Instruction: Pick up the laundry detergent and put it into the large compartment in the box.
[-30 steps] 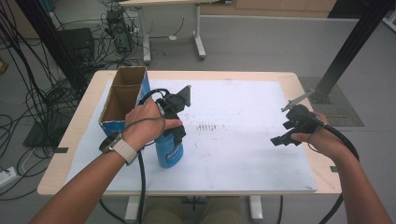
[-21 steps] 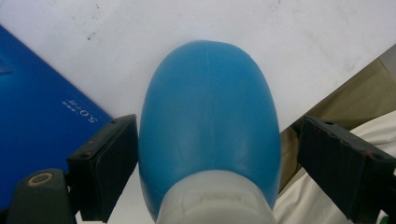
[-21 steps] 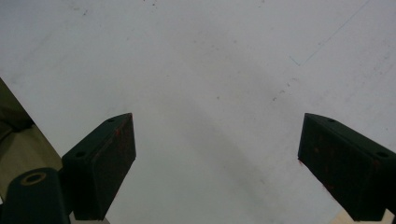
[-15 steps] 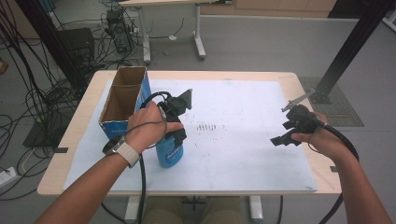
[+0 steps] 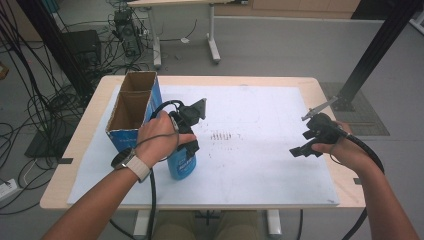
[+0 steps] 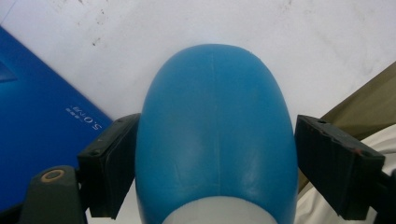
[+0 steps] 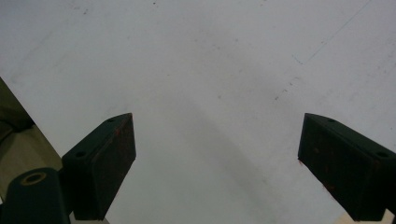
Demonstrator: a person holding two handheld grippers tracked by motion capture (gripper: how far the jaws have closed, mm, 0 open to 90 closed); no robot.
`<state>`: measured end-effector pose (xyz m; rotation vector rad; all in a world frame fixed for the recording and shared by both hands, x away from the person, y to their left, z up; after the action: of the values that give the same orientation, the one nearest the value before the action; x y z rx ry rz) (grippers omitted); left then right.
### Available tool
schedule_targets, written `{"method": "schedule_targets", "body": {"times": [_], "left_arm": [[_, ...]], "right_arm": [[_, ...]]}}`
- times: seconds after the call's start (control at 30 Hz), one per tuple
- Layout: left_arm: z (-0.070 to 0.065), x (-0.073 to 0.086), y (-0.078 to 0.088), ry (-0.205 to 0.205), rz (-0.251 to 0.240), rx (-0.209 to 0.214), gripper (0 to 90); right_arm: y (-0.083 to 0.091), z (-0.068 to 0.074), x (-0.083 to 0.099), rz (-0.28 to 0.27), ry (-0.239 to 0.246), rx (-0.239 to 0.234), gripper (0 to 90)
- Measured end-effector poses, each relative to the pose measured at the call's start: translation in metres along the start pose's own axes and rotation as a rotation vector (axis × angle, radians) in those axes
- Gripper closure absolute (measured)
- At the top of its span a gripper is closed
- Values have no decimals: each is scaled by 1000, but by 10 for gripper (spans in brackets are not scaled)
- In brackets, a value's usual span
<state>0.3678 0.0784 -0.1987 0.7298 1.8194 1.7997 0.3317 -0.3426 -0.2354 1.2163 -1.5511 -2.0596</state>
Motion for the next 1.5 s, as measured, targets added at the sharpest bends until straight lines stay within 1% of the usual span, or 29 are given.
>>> {"method": "schedule_targets", "body": {"times": [0.23,0.4,0.47,0.5,0.6,0.7,0.77,0.83,0.87,0.97,1.23,1.4,1.5], "left_arm": [[-1,3,-2,7,-16,-6,206],[-3,4,-2,6,-19,-25,231],[-4,4,-2,1,-18,-31,249],[-4,5,-2,6,-27,-28,254],[-5,7,-3,11,-39,-39,290],[-5,6,-3,8,-36,-48,325],[-5,7,-3,9,-38,-46,355],[-3,7,-3,14,-44,-37,360],[-3,7,-3,10,-43,-36,372],[-4,7,-3,7,-41,-39,374],[-2,6,-3,9,-37,-30,379],[-4,4,-4,-2,-27,-37,378],[-4,4,-4,3,-27,-37,378]], "right_arm": [[-1,0,1,0,1,-2,112],[0,0,0,-2,2,-1,112],[0,0,0,-3,2,-2,112],[0,0,0,-4,2,-2,112],[0,1,1,-4,1,-1,112],[0,0,1,-5,1,-2,112],[0,0,2,-4,2,-2,112],[0,0,2,-5,0,-2,112],[0,0,2,-6,-1,-1,112],[0,0,3,-7,0,0,112],[1,0,5,-10,-4,2,112],[2,0,5,-4,-7,5,113],[3,0,5,-4,-9,7,113]]}}
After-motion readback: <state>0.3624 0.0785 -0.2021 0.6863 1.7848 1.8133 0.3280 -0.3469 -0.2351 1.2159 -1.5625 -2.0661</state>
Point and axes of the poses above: each handheld gripper's, and its own axes: y roughly backward along the jaws, x roughly out of its underside, z roughly to its left, the point moved 4 cm from there along -y, roughly forward along the jaws, and after that the axes turned 2 degrees about y, right-handed, at the moved point
